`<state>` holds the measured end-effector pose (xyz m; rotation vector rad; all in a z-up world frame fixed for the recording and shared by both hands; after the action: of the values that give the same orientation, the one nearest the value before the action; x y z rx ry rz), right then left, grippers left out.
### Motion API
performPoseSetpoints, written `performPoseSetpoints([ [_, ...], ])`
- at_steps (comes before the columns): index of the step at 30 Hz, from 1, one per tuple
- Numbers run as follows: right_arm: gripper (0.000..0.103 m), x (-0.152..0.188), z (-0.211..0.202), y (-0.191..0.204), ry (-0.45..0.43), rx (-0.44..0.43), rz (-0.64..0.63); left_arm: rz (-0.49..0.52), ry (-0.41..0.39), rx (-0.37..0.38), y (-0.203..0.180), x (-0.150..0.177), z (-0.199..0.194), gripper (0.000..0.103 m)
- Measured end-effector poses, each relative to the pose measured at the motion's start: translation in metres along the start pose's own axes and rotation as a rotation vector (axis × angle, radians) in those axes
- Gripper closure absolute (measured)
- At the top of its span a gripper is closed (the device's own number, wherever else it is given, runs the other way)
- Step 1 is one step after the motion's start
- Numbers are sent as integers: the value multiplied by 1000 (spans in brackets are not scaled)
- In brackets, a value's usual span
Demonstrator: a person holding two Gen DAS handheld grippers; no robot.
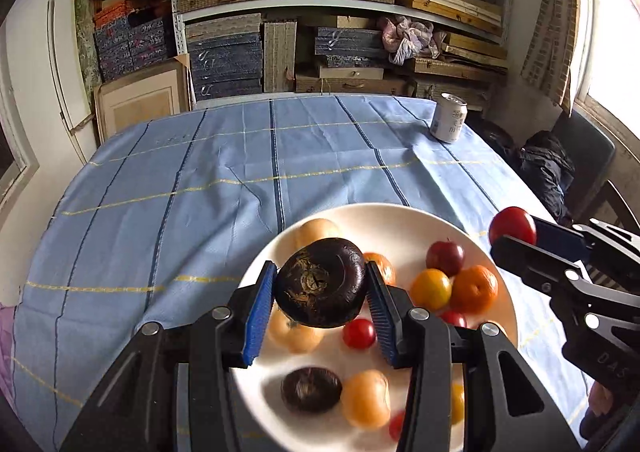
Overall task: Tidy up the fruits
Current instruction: 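Carry the dark fruit and red tomato over the plate and open both grippers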
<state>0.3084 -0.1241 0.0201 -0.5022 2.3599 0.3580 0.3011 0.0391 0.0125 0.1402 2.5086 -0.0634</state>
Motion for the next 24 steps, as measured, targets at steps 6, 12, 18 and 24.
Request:
performPoseSetpoints([
  [6,74,-9,47,-17,60,-4,36,18,44,-66,9,-11,31,58],
  [12,74,-6,68,-27,87,-5,49,-3,71,-85,23,-10,45,58],
  [18,74,-6,67,-32,83,-6,58,8,92,-86,20,-7,50,58],
  [24,6,-6,54,-25,18,90,43,-43,31,-92,26,-14,38,3],
])
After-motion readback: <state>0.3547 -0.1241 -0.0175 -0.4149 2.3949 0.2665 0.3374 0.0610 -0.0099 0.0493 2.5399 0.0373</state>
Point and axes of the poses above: each gripper's, at about its wrist camera, not at the fingertips, and z roughly the way its jaws point, y to its left, x to its underside, the point moved 2 cm from there along z, roughly the way its jaws point, and after that the axes turned 9 degrees about y, right-handed, at the moved point
